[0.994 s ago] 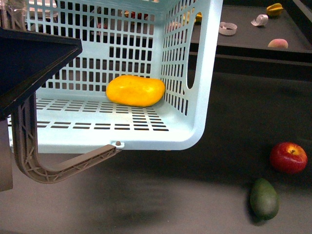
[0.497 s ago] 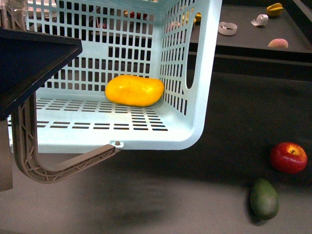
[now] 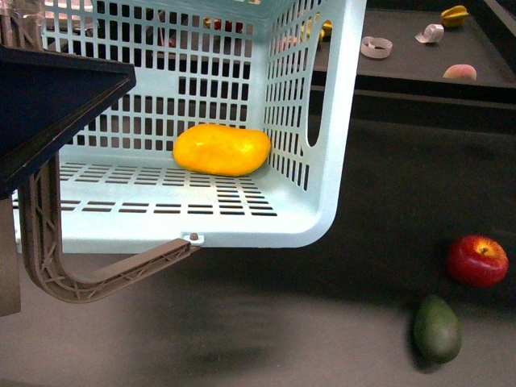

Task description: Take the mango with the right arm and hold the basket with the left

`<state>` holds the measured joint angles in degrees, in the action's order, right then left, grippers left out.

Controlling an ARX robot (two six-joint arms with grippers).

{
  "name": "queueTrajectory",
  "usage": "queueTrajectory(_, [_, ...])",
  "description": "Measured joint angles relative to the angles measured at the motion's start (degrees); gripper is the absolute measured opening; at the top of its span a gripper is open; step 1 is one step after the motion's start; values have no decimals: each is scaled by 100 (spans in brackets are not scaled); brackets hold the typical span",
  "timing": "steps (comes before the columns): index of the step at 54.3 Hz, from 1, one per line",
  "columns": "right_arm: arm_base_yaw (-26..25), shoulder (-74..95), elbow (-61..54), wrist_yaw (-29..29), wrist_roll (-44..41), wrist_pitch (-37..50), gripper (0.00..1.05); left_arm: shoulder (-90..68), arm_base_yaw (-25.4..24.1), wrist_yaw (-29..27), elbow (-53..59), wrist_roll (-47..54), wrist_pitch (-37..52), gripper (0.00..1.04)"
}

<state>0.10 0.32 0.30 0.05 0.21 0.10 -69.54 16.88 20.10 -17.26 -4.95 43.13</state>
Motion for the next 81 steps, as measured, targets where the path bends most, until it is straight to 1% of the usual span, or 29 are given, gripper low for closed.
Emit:
queueTrajectory(8, [0, 0, 0, 0, 0, 0, 2, 0, 0, 0, 0, -2, 2, 8])
queueTrajectory(10, [0, 0, 0, 0, -7, 0, 6, 0, 0, 0, 0, -2, 0, 8])
queueTrajectory(18, [0, 0, 0, 0, -7, 0, 30, 0, 0, 0, 0, -2, 0, 8])
queueTrajectory(26, [0, 0, 0, 0, -7, 0, 51, 0, 0, 0, 0, -2, 0, 8])
queueTrajectory(28, [0, 0, 0, 0, -7, 0, 58, 0, 0, 0, 0, -2, 0, 8])
queueTrajectory(31, [0, 0, 0, 0, -7, 0, 66, 0, 0, 0, 0, -2, 0, 8])
queueTrajectory(37, [0, 0, 0, 0, -7, 0, 85, 0, 0, 0, 0, -2, 0, 8])
queueTrajectory(42, [0, 0, 0, 0, -4, 0, 98, 0, 0, 0, 0, -2, 0, 8])
queueTrajectory(47, [0, 0, 0, 0, -4, 0, 96, 0, 0, 0, 0, -2, 0, 8])
queueTrajectory(49, [0, 0, 0, 0, -4, 0, 96, 0, 22, -98, -7, 57, -44, 8])
queueTrajectory(51, [0, 0, 0, 2, -4, 0, 97, -44, 63, -356, -63, 179, -146, 8])
queueTrajectory(60, [0, -4, 0, 0, -4, 0, 97, -717, 109, -721, -538, -11, -76, 8])
queueTrajectory(68, [0, -7, 0, 2, -4, 0, 97, -1502, -72, -1067, -1180, -839, 98, 8])
queueTrajectory(71, [0, -7, 0, 0, -4, 0, 97, -1840, -192, -1287, -1502, -1386, 127, 8])
queueTrajectory(75, [0, -7, 0, 0, -4, 0, 97, -2142, -319, -1541, -1805, -1862, 125, 8])
queueTrajectory(81, [0, -7, 0, 0, -4, 0, 97, -2568, -542, -2017, -2312, -2800, -90, 8])
